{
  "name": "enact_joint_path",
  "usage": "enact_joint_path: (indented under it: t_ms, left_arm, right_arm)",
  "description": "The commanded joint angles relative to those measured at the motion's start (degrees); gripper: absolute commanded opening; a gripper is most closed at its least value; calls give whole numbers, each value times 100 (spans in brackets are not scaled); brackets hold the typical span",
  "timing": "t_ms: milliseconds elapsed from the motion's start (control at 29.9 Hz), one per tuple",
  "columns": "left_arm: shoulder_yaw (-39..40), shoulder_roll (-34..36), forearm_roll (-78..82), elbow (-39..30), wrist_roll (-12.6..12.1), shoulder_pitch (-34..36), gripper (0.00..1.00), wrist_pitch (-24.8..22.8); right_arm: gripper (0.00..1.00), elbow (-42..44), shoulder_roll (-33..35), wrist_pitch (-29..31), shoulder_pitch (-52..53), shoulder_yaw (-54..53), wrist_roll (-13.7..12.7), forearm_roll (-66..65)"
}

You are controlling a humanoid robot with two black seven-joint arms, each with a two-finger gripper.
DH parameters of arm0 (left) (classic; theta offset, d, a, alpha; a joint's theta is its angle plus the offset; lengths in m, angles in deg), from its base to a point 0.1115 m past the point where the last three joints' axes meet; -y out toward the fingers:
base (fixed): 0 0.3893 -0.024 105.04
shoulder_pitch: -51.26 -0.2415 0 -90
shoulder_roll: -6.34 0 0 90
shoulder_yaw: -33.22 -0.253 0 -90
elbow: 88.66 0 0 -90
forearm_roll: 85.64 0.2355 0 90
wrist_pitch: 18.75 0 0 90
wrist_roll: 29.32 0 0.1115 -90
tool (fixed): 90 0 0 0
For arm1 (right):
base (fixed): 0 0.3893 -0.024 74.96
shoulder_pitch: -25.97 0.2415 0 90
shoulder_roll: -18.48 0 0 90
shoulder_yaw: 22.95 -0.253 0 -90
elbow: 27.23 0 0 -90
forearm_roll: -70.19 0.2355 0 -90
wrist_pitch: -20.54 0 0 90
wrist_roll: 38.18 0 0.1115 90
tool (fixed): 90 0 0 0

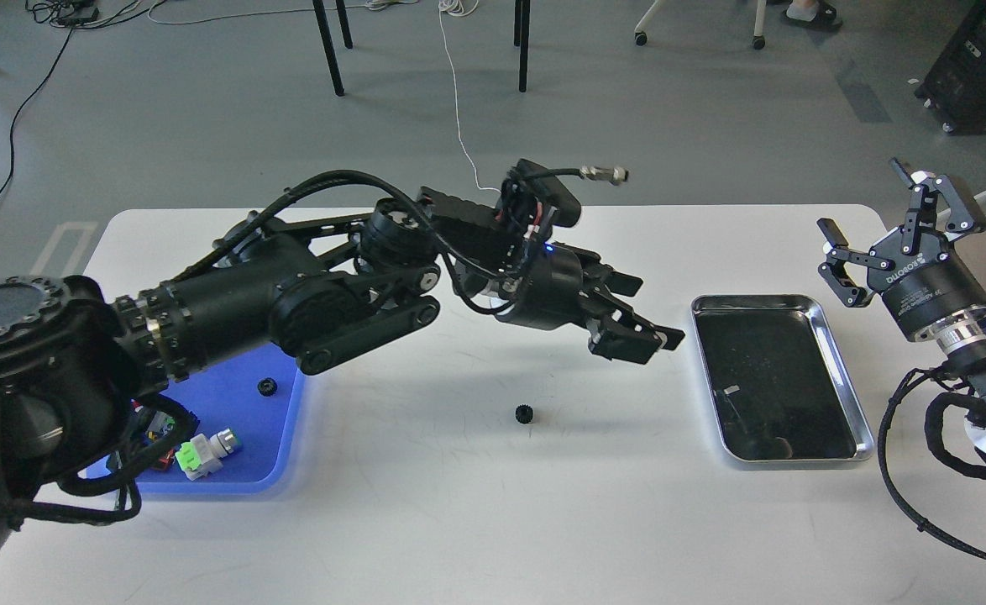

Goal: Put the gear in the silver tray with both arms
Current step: 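Open the left gripper to set the gear down, then retract, then move the right gripper toward the black gear on the table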

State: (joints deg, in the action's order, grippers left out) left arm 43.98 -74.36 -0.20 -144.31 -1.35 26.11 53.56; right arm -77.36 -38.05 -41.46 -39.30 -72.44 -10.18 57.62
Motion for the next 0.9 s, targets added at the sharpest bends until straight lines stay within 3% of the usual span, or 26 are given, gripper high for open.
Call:
enact_joint_path:
  t_ms: [0, 67, 234, 401, 601, 869]
  left_arm:
    - [233, 886, -1974, -542, 2, -647, 98, 433]
    - [513, 1335, -2758, -780, 2, -1244, 98, 556]
    - [2234, 1864, -3499, -957, 2, -2896, 98, 443]
    - [3483, 2022, -4086, -957, 2, -4163, 98, -172]
    - [4486, 1996, -4835, -1097, 2, -4920, 98, -331]
    - [4698, 2023, -4949, -1159, 2, -5123, 98, -410]
  right_arm:
    - [100, -59, 36, 0, 14, 18, 0, -61]
    - [100, -138, 45, 0, 32, 44, 0, -79]
    - [100, -559, 308, 0, 128, 167, 0, -850]
    - [100, -1095, 642, 0, 672, 675, 0, -2685]
    - [100, -1237, 626, 0, 2244, 2203, 0, -4883]
    - [100, -1254, -182, 0, 4144, 4209, 0, -7406]
